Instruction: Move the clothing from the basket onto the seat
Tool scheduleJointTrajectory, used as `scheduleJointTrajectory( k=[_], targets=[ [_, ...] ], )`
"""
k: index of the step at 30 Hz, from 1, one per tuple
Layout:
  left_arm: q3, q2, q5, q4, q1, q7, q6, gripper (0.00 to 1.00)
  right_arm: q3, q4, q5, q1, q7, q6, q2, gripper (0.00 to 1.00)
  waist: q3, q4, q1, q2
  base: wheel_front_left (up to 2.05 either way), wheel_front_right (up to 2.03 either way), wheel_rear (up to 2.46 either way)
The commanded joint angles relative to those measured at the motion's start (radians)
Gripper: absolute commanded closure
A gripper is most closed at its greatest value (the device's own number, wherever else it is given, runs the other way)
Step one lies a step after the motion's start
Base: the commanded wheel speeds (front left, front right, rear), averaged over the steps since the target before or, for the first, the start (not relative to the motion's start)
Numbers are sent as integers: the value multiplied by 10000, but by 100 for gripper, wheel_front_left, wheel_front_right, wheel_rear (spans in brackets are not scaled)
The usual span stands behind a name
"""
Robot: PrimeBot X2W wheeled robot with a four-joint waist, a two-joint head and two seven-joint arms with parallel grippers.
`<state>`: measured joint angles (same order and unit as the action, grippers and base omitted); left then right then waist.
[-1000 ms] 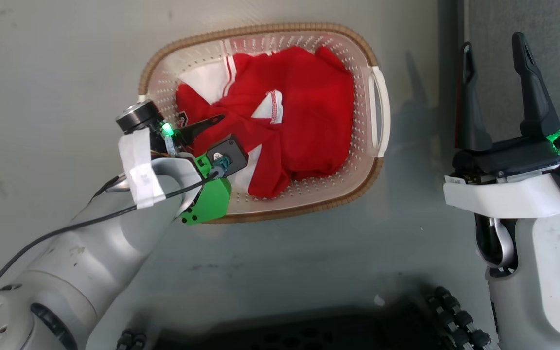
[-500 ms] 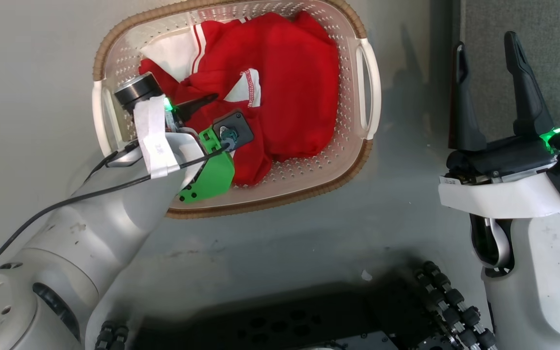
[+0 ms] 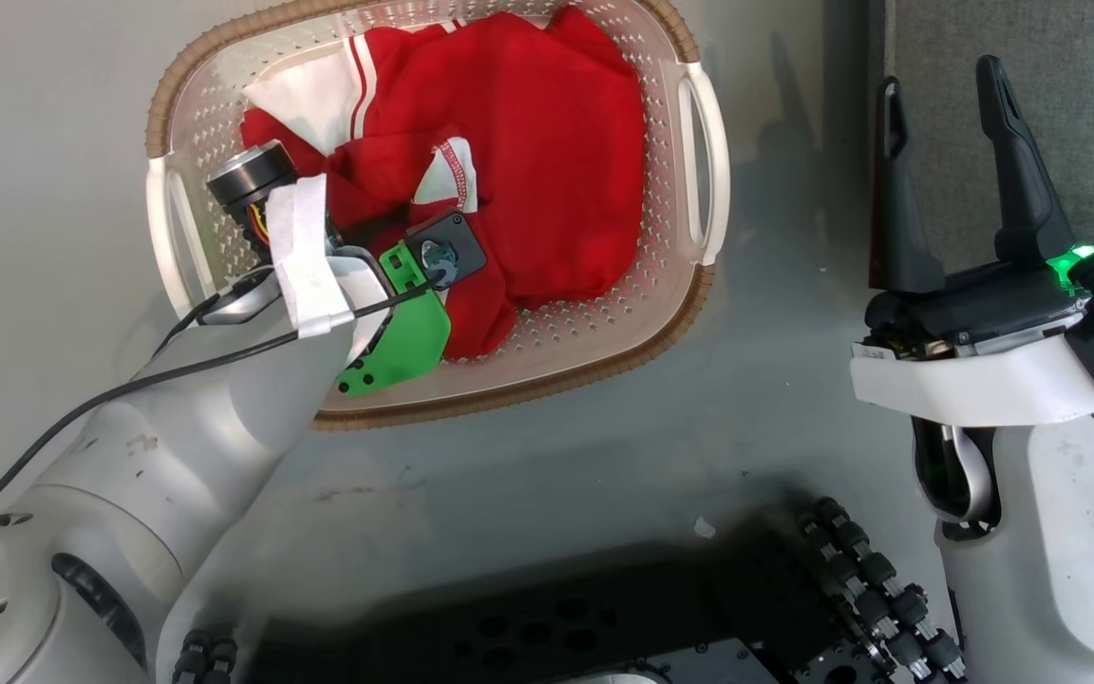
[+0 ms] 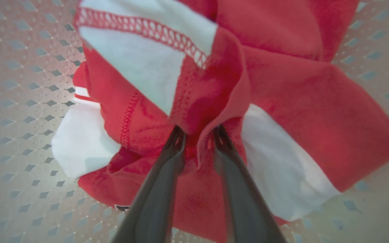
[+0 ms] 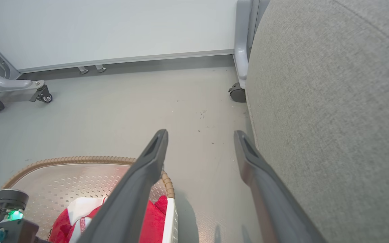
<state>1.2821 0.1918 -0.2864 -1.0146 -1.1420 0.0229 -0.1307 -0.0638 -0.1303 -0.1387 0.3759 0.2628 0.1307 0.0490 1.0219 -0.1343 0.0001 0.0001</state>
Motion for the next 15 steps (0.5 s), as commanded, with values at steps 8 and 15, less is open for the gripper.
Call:
scheduleJointTrajectory(
  k=[8,15],
  targets=[
    [-10,180,-444,397,397,-666,3,100,4,231,-60,-89,31,1,25,0,-602,197,-1,-1,0,0,0],
    [-11,378,-1367,264,1207,-2029,3,100,-187,554,14,-363,33,1,28,0,-2119,336,-1,-1,0,0,0]
  ],
)
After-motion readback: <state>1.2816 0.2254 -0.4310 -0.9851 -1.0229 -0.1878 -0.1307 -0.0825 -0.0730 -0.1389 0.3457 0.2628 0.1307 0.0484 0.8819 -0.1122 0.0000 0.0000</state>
